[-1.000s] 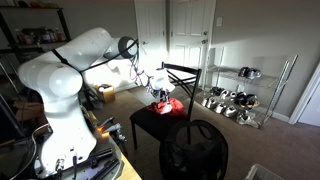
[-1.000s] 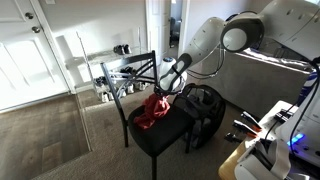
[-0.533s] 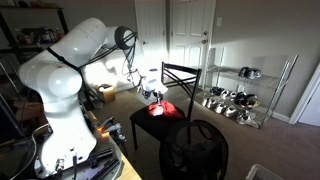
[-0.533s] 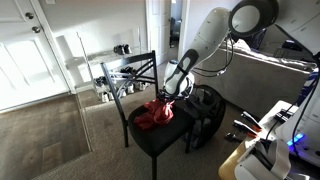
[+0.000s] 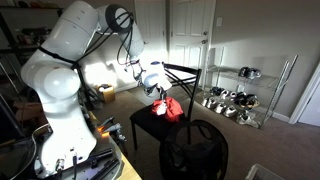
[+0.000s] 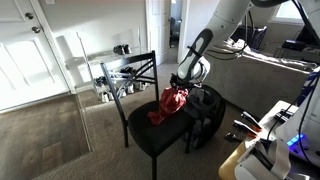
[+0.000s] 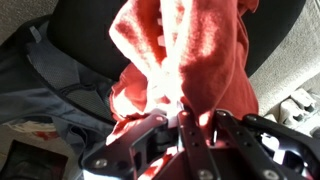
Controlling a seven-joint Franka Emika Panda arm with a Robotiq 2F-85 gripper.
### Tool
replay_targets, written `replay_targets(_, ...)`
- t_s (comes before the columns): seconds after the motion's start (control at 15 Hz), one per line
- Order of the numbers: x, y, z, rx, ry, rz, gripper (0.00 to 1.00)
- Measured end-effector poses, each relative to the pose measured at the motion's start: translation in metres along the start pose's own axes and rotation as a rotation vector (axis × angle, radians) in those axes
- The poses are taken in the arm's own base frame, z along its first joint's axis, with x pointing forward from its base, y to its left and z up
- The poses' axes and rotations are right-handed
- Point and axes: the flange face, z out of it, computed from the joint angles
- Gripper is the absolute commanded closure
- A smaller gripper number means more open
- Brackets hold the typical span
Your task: Take the orange clothing off of the table and put it into the laundry basket
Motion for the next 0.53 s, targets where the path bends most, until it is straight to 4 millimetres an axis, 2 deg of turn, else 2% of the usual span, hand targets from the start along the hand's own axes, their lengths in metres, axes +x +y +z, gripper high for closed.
replay_targets(0.33,0.009,0.024,-0.023,0.029,0.064,0.092,0.93)
replay_targets(0.53,0.012,0.026,-0.036,0.051,0.081,0.125,0.93)
